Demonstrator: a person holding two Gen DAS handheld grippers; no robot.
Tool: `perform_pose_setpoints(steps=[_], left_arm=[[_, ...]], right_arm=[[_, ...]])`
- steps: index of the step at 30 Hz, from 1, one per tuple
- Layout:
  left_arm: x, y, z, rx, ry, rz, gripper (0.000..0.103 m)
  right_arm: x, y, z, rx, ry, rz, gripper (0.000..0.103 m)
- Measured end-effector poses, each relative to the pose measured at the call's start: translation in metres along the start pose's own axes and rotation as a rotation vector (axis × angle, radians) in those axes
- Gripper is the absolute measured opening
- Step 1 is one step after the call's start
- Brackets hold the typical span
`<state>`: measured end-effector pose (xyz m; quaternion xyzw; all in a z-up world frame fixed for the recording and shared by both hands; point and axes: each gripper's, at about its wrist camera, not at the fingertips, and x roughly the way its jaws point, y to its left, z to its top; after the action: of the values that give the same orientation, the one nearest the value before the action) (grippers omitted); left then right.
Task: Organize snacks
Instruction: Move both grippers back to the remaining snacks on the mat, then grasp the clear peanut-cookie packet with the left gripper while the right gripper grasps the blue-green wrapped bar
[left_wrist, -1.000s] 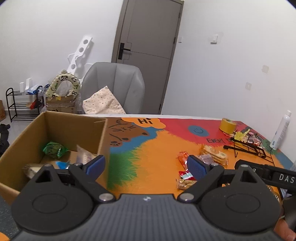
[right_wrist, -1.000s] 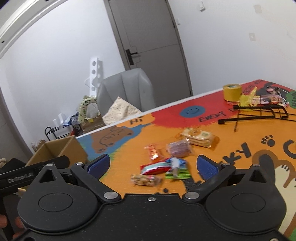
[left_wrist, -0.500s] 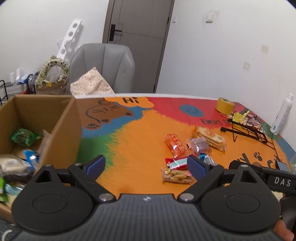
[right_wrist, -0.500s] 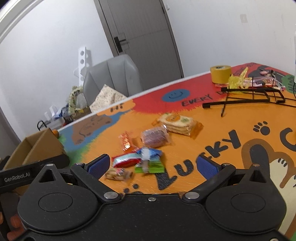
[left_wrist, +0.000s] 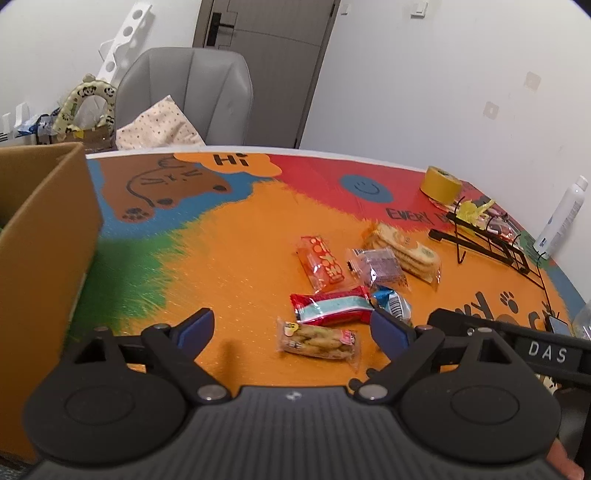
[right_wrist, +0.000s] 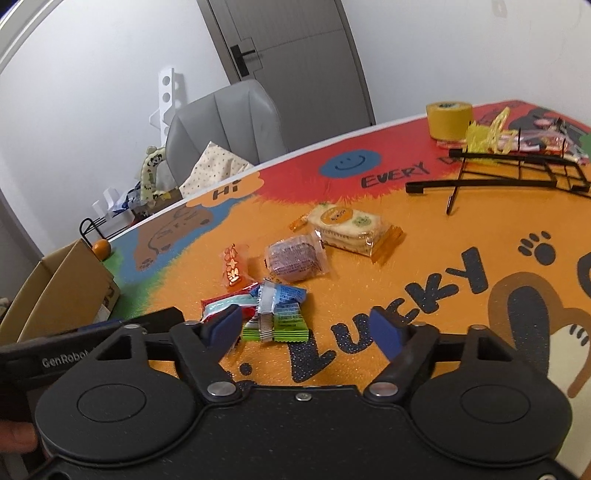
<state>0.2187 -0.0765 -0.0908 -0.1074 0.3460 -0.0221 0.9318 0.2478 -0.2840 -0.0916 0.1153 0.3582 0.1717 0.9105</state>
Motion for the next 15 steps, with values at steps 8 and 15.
perform_pose_setpoints(steps=[8, 15], left_arm=[[0.022, -0.011, 0.001, 0.017, 0.057, 0.005, 0.079], [0.032, -0.021, -0.003, 0.078, 0.073, 0.004, 0.065]], right_arm=[[0.011, -0.003, 0.01, 0.006, 0.038, 0.027, 0.068], [0.026, -0.001, 0.016, 0.022, 0.076, 0.047, 0.068]])
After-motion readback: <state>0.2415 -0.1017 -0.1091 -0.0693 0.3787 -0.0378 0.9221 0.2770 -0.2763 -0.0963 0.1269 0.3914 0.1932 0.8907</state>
